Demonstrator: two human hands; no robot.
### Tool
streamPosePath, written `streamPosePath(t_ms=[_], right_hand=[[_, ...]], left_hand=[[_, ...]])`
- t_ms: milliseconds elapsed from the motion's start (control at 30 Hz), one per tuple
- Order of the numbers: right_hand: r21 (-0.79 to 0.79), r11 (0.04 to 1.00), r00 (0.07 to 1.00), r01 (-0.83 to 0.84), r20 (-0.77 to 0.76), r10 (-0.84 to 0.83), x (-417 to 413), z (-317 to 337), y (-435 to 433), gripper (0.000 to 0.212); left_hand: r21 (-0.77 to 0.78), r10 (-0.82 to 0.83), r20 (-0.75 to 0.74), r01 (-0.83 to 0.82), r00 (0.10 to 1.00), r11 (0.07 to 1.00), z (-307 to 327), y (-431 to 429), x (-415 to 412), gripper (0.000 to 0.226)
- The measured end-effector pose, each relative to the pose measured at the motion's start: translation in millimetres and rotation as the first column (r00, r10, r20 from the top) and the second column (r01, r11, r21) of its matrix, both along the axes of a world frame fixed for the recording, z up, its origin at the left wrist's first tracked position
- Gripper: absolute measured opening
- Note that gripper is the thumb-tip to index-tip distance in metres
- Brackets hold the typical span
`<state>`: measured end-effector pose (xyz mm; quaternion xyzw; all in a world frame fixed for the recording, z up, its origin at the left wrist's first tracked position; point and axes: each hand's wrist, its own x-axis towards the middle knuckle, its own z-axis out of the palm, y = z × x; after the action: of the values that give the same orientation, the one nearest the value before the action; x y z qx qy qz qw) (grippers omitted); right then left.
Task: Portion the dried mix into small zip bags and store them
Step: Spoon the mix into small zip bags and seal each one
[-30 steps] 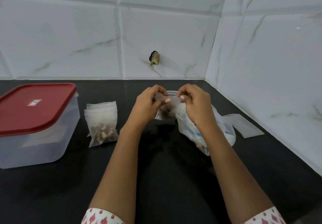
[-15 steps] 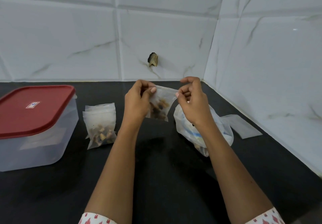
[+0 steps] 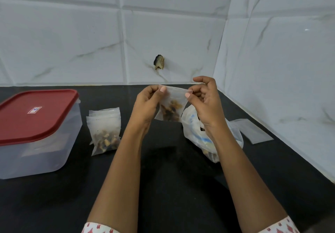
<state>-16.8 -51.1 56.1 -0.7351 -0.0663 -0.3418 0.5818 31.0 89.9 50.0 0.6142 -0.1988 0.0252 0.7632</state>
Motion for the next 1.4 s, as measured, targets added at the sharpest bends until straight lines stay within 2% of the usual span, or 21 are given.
streamPosePath(t_ms=[100,267,467,667,767,833,1033,1233,1400], right_hand=[[0.056,0.998,1.000,-0.026,0.000,0.026,0.9,-1.1,0.9,0.036],[0.009,0.998,0.997,-0.065,-0.045,0.065,1.7,-2.7,3.3,0.033],[-0.003,0.998,0.997,-0.058,-0.045,0.058,2.0,-3.9,5.1,0.032],[0.003,1.000,0.998,0.004,-0.057,-0.004,5.8,-7.1,3.1,0.032],[0.051,0.998,0.997,0.038,-0.074,-0.034,7.6,-8.6,1.6,0.029],[0.087,0.995,0.995,0.043,-0.095,-0.035,8.3,-9.3,0.3,0.029],[0.073,0.997,0.993,0.000,-0.114,0.008,7.7,-8.6,0.3,0.032],[0.018,0.997,0.989,0.073,-0.131,-0.070,7.4,-7.9,0.7,0.027],[0.012,0.986,0.981,0.168,-0.104,-0.165,6.0,-6.9,-0.2,0.025]], left_hand=[[0.067,-0.081,-0.005,0.081,0.997,0.994,0.2,-2.3,-5.7,0.008],[0.074,0.060,0.072,-0.065,0.996,0.995,0.0,-7.8,-11.0,0.003],[0.076,0.063,0.121,-0.072,0.991,0.994,-4.4,-6.7,-4.6,0.012],[0.059,-0.041,0.028,0.039,0.999,0.997,-7.2,-6.9,-3.2,0.001],[0.012,-0.095,-0.056,0.096,0.994,0.995,-8.3,-6.8,-1.1,0.002],[-0.029,-0.076,-0.097,0.074,0.992,0.997,-8.6,-7.3,-0.1,0.009],[-0.037,-0.020,-0.072,0.018,0.997,0.999,-10.3,-11.0,-0.4,0.021],[-0.031,-0.058,-0.076,0.056,0.995,0.998,-10.6,-14.0,-3.0,0.021],[-0.022,-0.175,-0.163,0.174,0.971,0.985,-9.1,-12.6,-3.4,0.015]])
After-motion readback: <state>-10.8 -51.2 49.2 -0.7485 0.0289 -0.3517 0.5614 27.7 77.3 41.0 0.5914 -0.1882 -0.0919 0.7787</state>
